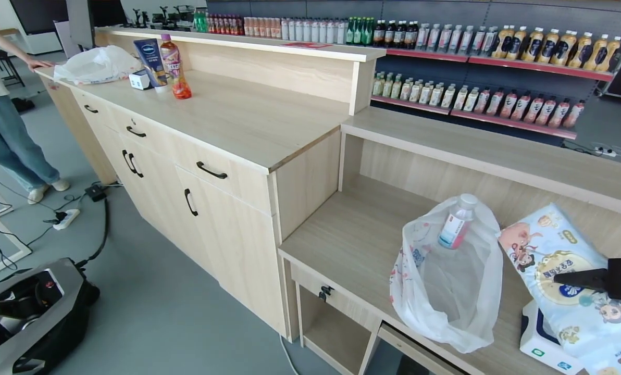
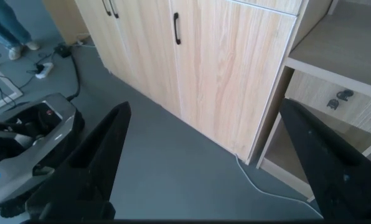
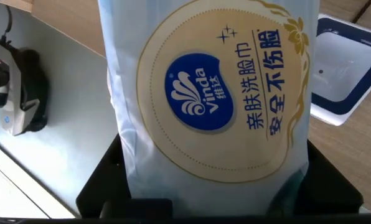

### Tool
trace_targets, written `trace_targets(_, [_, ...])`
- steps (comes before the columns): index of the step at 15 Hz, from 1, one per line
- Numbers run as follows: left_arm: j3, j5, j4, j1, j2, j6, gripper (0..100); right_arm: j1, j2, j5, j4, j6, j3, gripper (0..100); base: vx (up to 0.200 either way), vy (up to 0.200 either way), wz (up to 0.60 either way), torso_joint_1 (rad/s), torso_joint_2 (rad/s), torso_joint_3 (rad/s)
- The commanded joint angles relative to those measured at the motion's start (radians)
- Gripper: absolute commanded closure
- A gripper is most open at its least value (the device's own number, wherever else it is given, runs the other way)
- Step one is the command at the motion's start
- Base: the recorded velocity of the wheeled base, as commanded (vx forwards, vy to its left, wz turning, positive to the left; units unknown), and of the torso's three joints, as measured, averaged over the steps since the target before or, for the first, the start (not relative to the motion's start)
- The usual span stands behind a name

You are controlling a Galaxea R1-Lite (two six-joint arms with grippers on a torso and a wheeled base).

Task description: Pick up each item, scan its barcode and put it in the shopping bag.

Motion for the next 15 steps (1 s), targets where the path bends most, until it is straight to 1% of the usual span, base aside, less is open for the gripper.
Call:
trace_targets(1, [0.000, 0.000, 0.000, 0.000, 0.000, 0.000, 0, -0.048, -0.021, 0.025, 0.027, -0.006, 0.022, 100, 0.000, 0.000, 0.00, 0.000, 0.00, 0.000])
trace_targets(3, [0.000, 0.000, 0.000, 0.000, 0.000, 0.000, 0, -0.080, -0.018, 0.047, 0.074, -0.053, 0.021, 100, 0.000, 0.000, 0.00, 0.000, 0.00, 0.000])
trace_targets(4, [0.000, 0.000, 0.000, 0.000, 0.000, 0.000, 0, -0.115, -0.015, 0.060, 0.096, -0.104, 0.024, 100, 0.000, 0.000, 0.00, 0.000, 0.00, 0.000])
trace_targets(6, [0.000, 0.000, 0.000, 0.000, 0.000, -0.001, 0, -0.161, -0.009, 0.096, 0.125, -0.144, 0.025, 100, 0.000, 0.000, 0.00, 0.000, 0.00, 0.000])
trace_targets(10, [0.000, 0.000, 0.000, 0.000, 0.000, 0.000, 0, -0.257, 0.000, 0.100, 0.151, -0.214, 0.042, 100, 0.000, 0.000, 0.00, 0.000, 0.00, 0.000])
trace_targets(12, [0.000, 0.000, 0.000, 0.000, 0.000, 0.000, 0, -0.324, -0.004, 0.122, 0.228, -0.300, 0.047, 100, 0.000, 0.000, 0.00, 0.000, 0.00, 0.000])
trace_targets(13, [0.000, 0.000, 0.000, 0.000, 0.000, 0.000, 0, -0.341, -0.001, 0.134, 0.263, -0.331, 0.047, 100, 0.000, 0.000, 0.00, 0.000, 0.00, 0.000])
trace_targets(15, [0.000, 0.000, 0.000, 0.000, 0.000, 0.000, 0, -0.356, 0.008, 0.140, 0.286, -0.354, 0.048, 100, 0.000, 0.000, 0.00, 0.000, 0.00, 0.000])
